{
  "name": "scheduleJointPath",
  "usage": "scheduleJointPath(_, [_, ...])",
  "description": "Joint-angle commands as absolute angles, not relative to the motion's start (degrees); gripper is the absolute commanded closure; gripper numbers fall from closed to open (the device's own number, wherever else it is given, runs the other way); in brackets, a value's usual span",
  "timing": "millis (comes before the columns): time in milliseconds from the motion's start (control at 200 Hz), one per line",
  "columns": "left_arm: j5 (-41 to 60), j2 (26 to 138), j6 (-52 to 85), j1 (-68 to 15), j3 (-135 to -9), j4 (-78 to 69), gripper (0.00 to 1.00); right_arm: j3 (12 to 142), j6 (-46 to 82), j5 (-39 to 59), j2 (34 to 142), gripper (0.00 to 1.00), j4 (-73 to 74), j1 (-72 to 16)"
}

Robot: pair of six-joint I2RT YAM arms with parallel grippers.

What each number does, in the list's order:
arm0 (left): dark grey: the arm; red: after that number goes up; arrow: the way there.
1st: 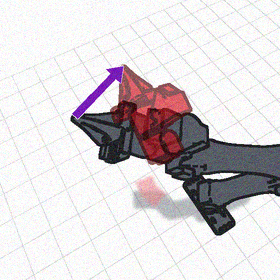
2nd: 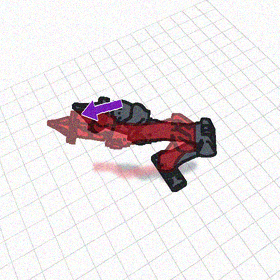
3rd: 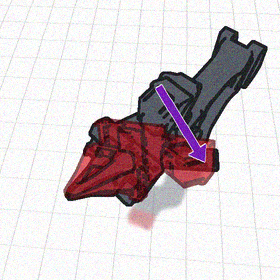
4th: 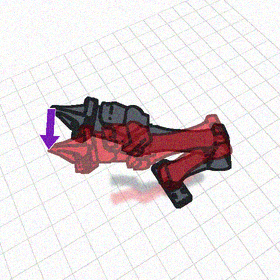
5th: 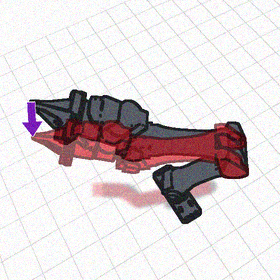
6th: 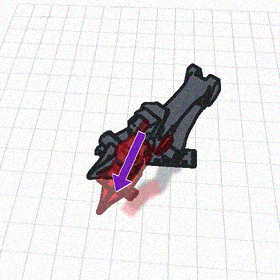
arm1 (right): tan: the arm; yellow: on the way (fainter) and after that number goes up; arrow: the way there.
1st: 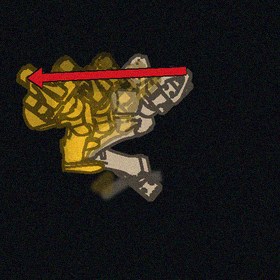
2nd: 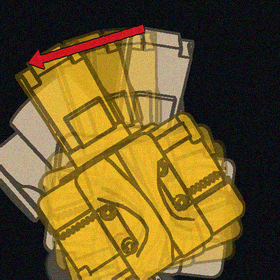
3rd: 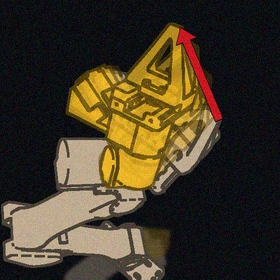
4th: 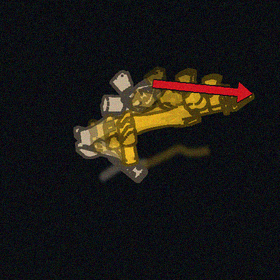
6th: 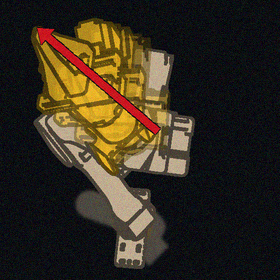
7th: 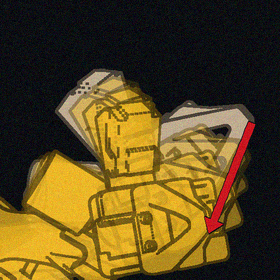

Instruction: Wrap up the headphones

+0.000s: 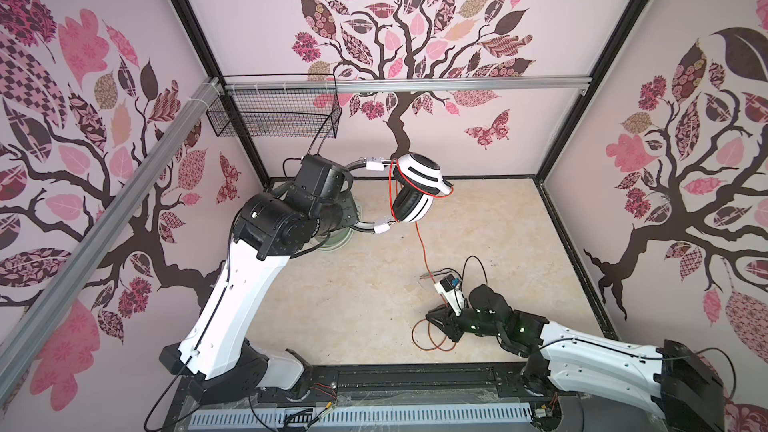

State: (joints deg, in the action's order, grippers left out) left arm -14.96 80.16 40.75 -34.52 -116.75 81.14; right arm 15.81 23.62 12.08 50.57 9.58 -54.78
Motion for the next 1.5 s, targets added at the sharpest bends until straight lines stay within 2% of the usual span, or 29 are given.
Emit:
scheduleJointPath(0, [-11.9,77.4,43.1,-34.2,-116.4,74.3,1.0,13.9,25.1,12.3,48.9,0.73,11.9,-54.9])
scheduleJointPath(75, [-11.5,77.2,43.0,-34.2,-116.5,74.5,1.0,14.2,24.9,13.3,50.1,0.76,12.8,-55.0])
scheduleJointPath(225, [-11.1,76.6,42.9,-34.2,-116.5,74.6,1.0,15.0,24.9,15.7,52.8,0.73,14.9,-54.9])
scheduleJointPath(285, [-10.7,76.4,42.9,-34.2,-116.3,74.7,1.0,15.0,25.1,16.0,53.2,0.68,16.4,-54.9])
scheduleJointPath(390, [-9.8,75.9,43.1,-34.3,-115.8,74.5,1.0,15.6,24.9,15.3,53.2,0.52,18.0,-55.0])
scheduleJointPath(455, [-9.3,75.5,43.3,-34.2,-115.3,74.3,1.0,16.7,24.2,14.5,53.3,0.47,17.6,-54.9])
scheduleJointPath(740, [-8.8,74.5,43.2,-34.2,-114.0,74.4,1.0,22.5,18.4,6.2,51.9,0.34,13.7,-54.1])
scheduleJointPath(965, [-9.2,74.2,42.7,-34.2,-114.4,74.7,1.0,25.4,15.2,7.9,51.6,0.34,9.3,-50.6])
scheduleJointPath(1190, [-9.7,74.1,42.2,-34.2,-115.1,75.0,1.0,21.8,14.2,8.8,48.9,0.35,5.3,-46.5])
scheduleJointPath(1405, [-9.7,74.5,41.9,-34.2,-115.8,75.2,1.0,21.9,11.1,7.9,54.5,0.38,1.7,-46.5])
scheduleJointPath(1496, [-9.9,74.5,41.9,-34.2,-115.9,75.4,1.0,21.1,11.2,7.5,55.6,0.42,2.9,-46.5])
